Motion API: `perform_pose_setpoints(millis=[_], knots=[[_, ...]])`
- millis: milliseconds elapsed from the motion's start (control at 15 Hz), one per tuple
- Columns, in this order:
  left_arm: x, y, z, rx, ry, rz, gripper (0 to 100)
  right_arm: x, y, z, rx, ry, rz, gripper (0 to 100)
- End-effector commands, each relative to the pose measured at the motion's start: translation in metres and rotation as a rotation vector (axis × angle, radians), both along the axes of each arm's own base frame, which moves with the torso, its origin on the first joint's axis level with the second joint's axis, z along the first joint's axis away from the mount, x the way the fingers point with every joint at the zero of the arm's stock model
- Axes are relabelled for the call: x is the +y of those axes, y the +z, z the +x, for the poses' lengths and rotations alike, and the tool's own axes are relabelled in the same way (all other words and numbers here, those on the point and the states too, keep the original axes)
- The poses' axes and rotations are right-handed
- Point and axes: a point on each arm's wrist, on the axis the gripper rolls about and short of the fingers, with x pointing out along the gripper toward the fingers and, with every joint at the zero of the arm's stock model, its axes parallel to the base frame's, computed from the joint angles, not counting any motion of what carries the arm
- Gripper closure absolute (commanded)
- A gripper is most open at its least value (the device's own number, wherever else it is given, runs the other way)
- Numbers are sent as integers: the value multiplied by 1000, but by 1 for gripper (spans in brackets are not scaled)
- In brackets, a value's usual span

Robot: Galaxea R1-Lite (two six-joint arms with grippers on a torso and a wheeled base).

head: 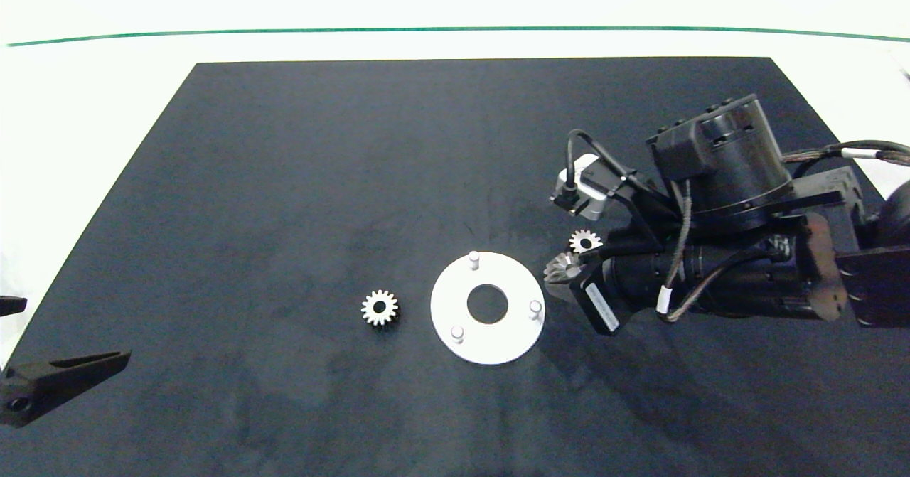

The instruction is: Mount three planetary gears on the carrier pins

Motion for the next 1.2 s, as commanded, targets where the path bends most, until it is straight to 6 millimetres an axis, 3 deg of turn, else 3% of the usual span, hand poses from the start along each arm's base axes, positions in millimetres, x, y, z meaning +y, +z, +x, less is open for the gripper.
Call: perform_pose_setpoints(millis=[67,400,1200], knots=[[0,0,0,2,-4,1,0,18,-16,9,38,23,-33,75],[0,-1,0,4,-7,1,0,23,-7,5,55,33,-30,75],[0,0,-1,2,-5,1,0,32,-22,8,111,35,-63,75]])
